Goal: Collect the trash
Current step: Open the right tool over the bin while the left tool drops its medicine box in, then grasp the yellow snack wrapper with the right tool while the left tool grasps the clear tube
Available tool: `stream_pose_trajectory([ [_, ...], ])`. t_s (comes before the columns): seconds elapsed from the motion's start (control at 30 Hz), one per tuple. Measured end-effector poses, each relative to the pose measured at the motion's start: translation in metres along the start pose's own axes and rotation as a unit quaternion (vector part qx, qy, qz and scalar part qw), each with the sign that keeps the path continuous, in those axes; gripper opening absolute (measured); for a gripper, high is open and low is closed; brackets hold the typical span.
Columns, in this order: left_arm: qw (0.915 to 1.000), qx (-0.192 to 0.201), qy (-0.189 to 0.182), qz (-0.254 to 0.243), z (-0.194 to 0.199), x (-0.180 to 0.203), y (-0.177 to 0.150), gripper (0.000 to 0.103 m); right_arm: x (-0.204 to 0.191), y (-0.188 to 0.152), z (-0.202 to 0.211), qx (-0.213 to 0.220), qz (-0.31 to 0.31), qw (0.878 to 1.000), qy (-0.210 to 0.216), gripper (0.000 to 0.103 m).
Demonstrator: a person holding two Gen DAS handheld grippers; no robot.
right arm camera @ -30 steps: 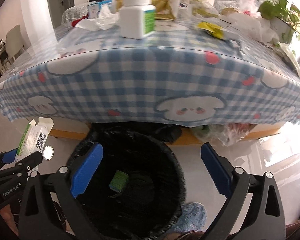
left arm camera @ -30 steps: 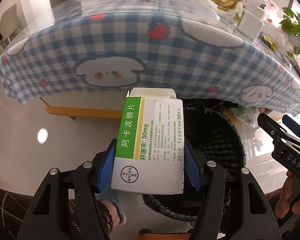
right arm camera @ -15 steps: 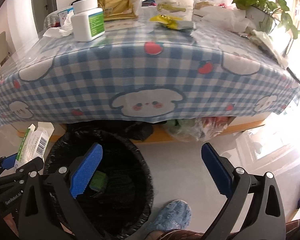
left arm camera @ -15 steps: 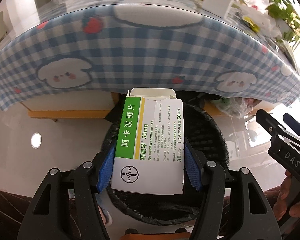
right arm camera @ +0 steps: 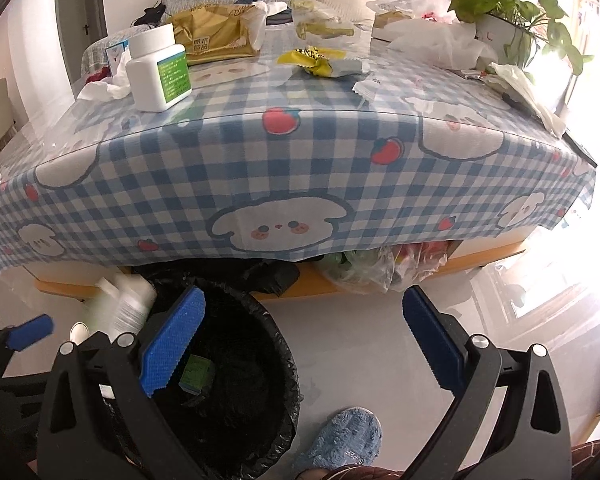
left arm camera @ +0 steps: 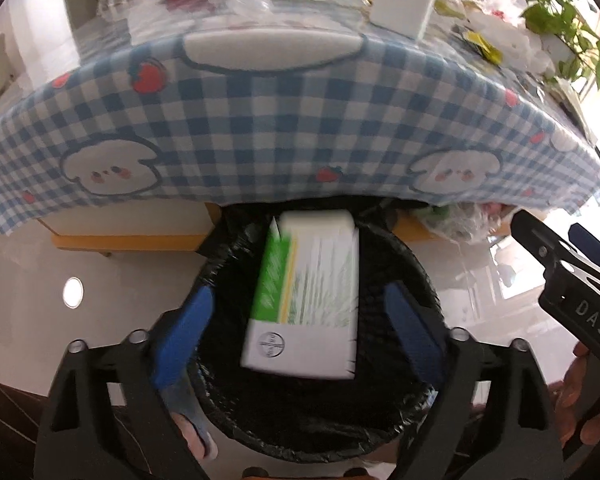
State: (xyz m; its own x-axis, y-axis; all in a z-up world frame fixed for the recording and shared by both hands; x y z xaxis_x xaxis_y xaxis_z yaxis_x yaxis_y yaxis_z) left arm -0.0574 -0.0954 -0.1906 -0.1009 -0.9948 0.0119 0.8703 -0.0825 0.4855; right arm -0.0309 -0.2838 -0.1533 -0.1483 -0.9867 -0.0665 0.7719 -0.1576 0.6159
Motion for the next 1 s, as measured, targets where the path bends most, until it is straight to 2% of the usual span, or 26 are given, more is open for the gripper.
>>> stream_pose_trajectory([
  [0.3,0.9996,0.007,0.014,0.024,0.012,-0.032,0.003,0.096,-0.012,0.005,0.005,0.006,-0.003,1.000,0.013,0.095],
  [0.53,0.9986,0.034,0.026,0.031,0.038,-0.053,0.013,0.097,-0.029,0.014,0.017,0.018,0.004,1.000,0.025,0.095],
  [0.73,0.9977,0.053,0.019,0.039,0.062,-0.062,0.027,0.097,-0.030,0.034,0.041,0.043,-0.006,0.998,0.035,0.095],
  [1.0,0.9975,0.054,0.014,0.043,0.078,-0.068,0.045,0.097,-0.026,0.062,0.064,0.072,-0.003,0.997,0.037,0.095],
])
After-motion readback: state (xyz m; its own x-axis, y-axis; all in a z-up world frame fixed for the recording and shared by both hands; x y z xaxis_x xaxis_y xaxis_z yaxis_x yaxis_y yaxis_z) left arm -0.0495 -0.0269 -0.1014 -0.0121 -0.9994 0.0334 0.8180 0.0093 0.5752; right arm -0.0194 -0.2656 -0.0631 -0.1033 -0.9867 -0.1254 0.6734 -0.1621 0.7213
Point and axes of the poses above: each gripper's, at about its wrist camera, not at the fingertips, and z roughly against the way its jaws point, x to its right, y to its top, the point moved 4 cm from there along -z, roughly the way its jaws point, and after that the axes turned 8 degrees about -z, right-handed, at the moved point
